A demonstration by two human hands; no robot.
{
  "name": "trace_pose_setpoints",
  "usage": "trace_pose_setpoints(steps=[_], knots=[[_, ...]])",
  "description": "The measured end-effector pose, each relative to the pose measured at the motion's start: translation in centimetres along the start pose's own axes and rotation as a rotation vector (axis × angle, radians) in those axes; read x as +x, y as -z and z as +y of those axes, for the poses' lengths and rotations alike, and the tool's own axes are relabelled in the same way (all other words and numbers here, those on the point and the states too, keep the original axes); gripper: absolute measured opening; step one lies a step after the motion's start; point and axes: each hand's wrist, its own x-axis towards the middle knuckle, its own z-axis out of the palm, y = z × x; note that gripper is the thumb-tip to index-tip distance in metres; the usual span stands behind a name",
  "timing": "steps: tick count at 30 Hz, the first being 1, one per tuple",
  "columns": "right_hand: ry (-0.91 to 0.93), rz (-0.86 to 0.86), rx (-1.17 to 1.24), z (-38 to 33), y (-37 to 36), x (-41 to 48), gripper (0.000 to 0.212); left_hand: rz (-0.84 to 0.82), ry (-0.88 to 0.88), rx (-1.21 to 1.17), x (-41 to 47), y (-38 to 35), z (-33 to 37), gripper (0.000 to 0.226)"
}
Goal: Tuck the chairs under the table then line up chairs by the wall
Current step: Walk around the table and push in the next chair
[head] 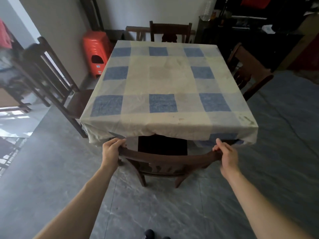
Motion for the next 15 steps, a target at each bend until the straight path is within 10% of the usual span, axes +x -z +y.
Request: trace_pose_setpoints(steps=[15], knots=[[-0.015, 0.027, -0.077, 2.9, 6.7, -12.6, 0.04, 0.044, 0.037, 0.032, -12.8, 6.0, -2.1, 0.025]])
